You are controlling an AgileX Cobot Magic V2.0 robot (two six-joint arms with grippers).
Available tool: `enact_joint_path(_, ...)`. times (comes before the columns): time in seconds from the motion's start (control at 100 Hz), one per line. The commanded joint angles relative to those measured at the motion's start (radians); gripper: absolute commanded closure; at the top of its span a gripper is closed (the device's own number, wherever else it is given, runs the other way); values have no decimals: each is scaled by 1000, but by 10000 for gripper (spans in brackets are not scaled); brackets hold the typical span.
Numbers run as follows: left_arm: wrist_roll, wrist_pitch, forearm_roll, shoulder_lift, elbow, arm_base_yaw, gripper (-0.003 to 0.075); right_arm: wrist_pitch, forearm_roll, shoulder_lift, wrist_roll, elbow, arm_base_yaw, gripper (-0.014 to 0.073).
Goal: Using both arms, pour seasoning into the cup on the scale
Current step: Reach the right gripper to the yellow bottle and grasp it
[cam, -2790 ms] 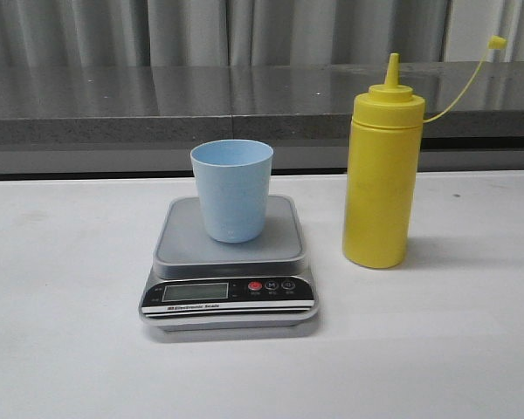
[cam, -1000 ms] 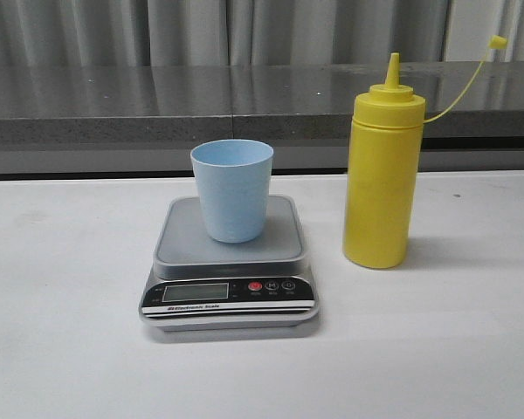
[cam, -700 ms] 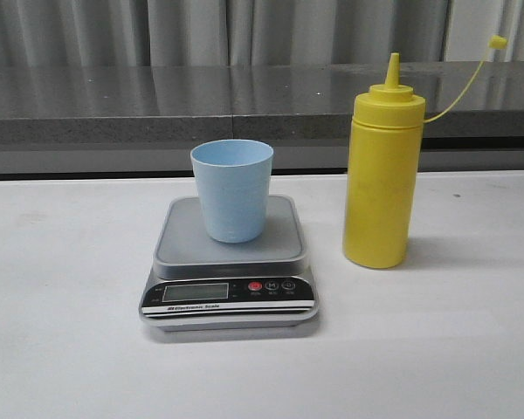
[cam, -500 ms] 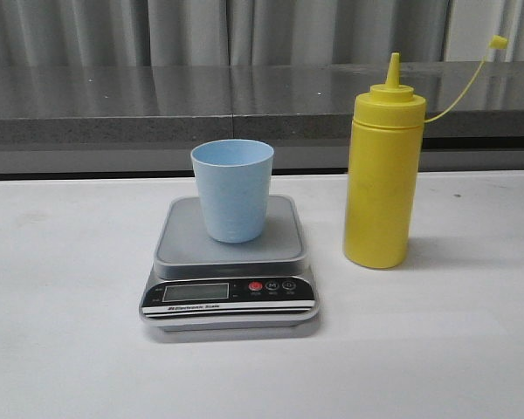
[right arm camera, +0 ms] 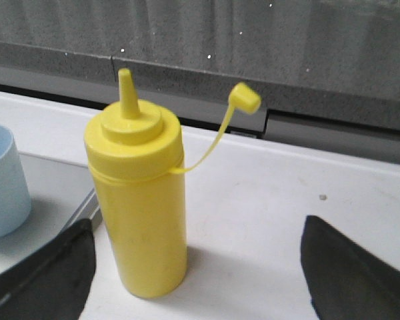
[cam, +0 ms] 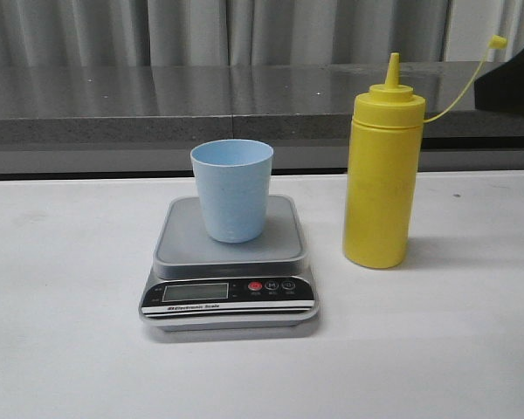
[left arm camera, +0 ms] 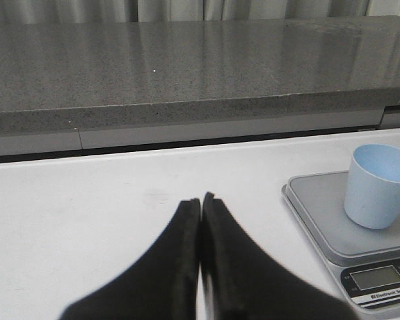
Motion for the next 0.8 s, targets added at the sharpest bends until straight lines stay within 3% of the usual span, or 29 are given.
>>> enact_joint_path(0.0, -7, -73, 4, 10, -27, 2, 740, -138, -3, 29, 10, 4, 2, -48)
enact_joint_path(0.32, -7, -73, 4, 10, -27, 2, 740, -457, -7, 286, 9, 23, 2, -48)
enact_joint_path(0.79, -7, -73, 4, 10, -27, 2, 740, -683, -15, 523, 9, -9, 2, -48)
